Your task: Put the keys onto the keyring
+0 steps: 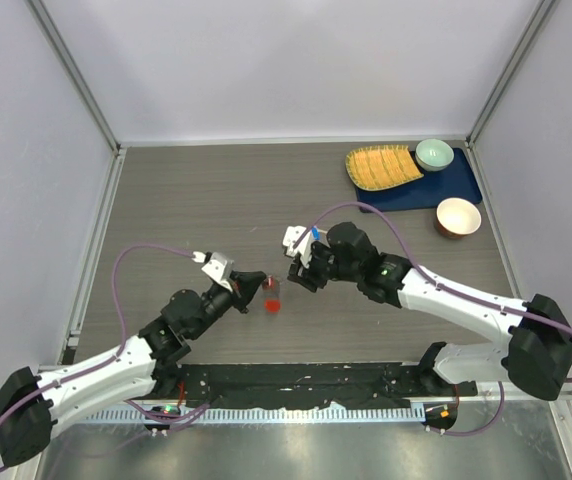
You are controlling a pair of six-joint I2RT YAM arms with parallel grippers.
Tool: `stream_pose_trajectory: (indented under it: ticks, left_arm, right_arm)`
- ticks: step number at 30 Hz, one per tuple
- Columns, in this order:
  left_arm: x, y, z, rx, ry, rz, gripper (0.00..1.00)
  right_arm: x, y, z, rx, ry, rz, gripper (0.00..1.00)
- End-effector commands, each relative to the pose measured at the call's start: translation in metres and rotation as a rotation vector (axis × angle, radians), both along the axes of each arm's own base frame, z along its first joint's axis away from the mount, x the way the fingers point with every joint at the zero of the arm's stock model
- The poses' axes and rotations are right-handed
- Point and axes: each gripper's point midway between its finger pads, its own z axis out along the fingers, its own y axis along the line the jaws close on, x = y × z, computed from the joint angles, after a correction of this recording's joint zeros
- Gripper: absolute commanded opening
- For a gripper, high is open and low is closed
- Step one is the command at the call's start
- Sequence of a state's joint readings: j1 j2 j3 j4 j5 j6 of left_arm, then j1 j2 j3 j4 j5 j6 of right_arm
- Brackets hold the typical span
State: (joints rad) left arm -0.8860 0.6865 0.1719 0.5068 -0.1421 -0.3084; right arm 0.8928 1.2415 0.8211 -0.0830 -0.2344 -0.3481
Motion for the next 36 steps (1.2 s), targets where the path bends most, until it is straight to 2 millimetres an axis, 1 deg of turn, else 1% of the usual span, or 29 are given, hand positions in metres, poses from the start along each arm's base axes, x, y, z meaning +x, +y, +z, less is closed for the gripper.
stream_pose_trajectory:
  ticks: [1,6,7,9,10,11,16,17,22,30,31,33,36]
  left_arm:
    - [0.002,0.0,0.038,-0.073,-0.146,-0.003,0.0]
    - [0.0,-0.003,0.038,-0.078,-0.167,-0.024,0.0]
    - [-0.001,-0.004,0.036,-0.076,-0.17,-0.029,0.0]
    - [-0.002,-0.005,0.038,-0.083,-0.185,-0.038,0.0]
    - [-0.002,-0.005,0.035,-0.073,-0.191,-0.039,0.0]
    - [-0.002,-0.004,0.038,-0.079,-0.204,-0.039,0.0]
    - [-0.003,-0.008,0.041,-0.069,-0.238,-0.061,0.0]
    - [-0.004,-0.009,0.044,-0.073,-0.251,-0.064,0.0]
    - [-0.005,-0.016,0.048,-0.066,-0.277,-0.096,0.0]
    - [-0.003,-0.02,0.058,-0.081,-0.311,-0.102,0.0]
    - [-0.003,-0.02,0.059,-0.081,-0.313,-0.1,0.0]
    - [-0.002,-0.019,0.06,-0.084,-0.317,-0.095,0.0]
    - [-0.002,-0.017,0.06,-0.083,-0.319,-0.09,0.0]
  right_arm:
    - [0.002,0.021,0.034,0.131,-0.051,0.085,0.48]
    - [-0.004,0.033,0.032,0.151,-0.04,0.162,0.48]
    - [-0.004,0.035,0.032,0.153,-0.042,0.168,0.48]
    - [-0.004,0.037,0.031,0.156,-0.042,0.176,0.48]
    - [-0.003,0.038,0.033,0.158,-0.043,0.178,0.48]
    - [-0.002,0.039,0.035,0.165,-0.05,0.178,0.48]
    - [0.003,0.038,0.033,0.165,-0.061,0.148,0.45]
    - [0.004,0.038,0.034,0.165,-0.063,0.144,0.44]
    - [0.003,0.038,0.038,0.199,-0.057,0.136,0.41]
    - [0.0,0.033,0.028,0.183,-0.021,0.109,0.32]
    - [0.0,0.032,0.026,0.178,-0.014,0.106,0.28]
    - [-0.003,0.03,0.022,0.17,-0.002,0.105,0.27]
    - [-0.005,0.029,0.017,0.165,0.016,0.107,0.21]
